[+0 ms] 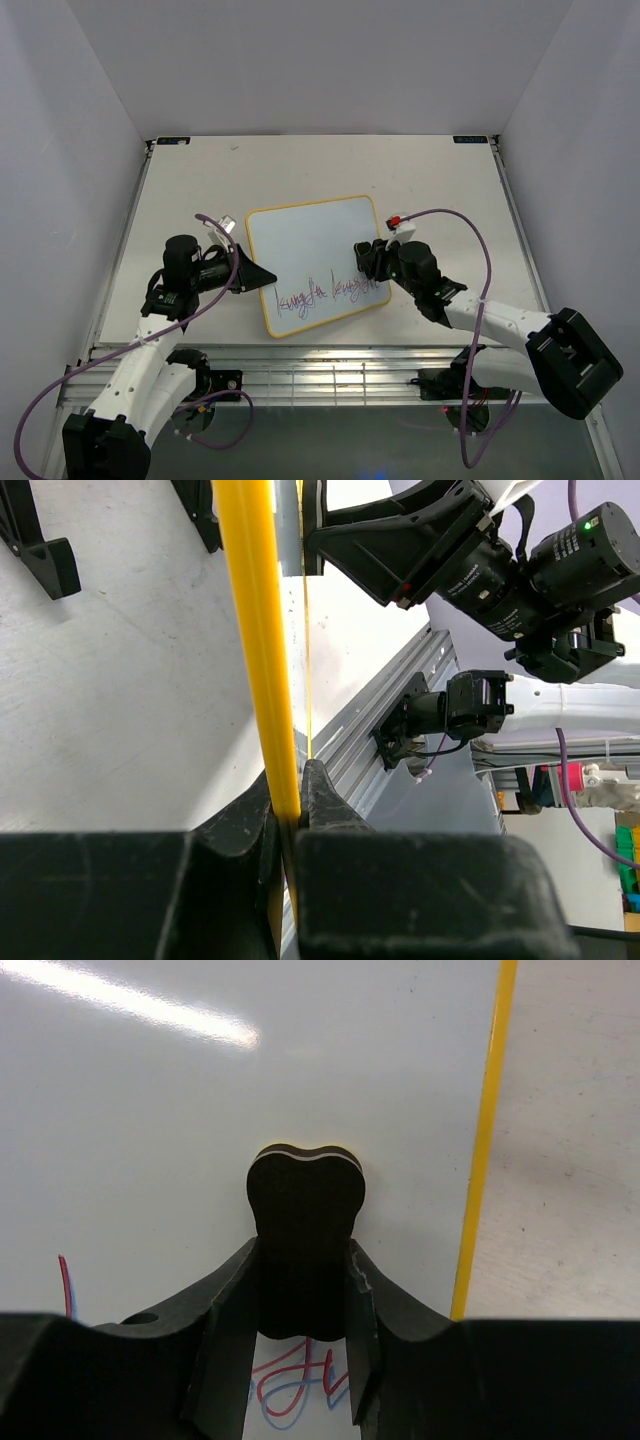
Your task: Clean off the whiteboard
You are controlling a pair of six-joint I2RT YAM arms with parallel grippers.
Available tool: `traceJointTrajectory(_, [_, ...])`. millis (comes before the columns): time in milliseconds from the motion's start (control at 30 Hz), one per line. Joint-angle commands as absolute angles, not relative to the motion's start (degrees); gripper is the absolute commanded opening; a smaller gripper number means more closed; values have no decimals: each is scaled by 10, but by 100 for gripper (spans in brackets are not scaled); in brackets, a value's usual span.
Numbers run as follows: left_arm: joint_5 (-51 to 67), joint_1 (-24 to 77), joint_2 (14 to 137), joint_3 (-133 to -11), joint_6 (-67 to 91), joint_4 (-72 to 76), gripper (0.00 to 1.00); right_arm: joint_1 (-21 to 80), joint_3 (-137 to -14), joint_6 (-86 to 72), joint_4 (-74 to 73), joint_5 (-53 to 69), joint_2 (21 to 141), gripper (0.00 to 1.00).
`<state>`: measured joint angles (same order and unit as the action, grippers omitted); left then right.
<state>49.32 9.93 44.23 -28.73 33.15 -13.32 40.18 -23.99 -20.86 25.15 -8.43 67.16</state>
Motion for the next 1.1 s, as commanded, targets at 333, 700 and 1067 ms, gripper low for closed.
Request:
traceJointTrajectory(333, [547, 111, 435, -303, 294, -92, 0, 719, -350, -156, 338, -105, 769, 15])
traceJointTrajectory(700, [545, 111, 438, -304, 293, -97, 0, 706, -307, -192, 314, -214, 775, 12])
traceJointTrajectory(1067, [544, 111, 438, -304, 295, -98, 0, 581, -185, -216, 189, -298, 637, 12])
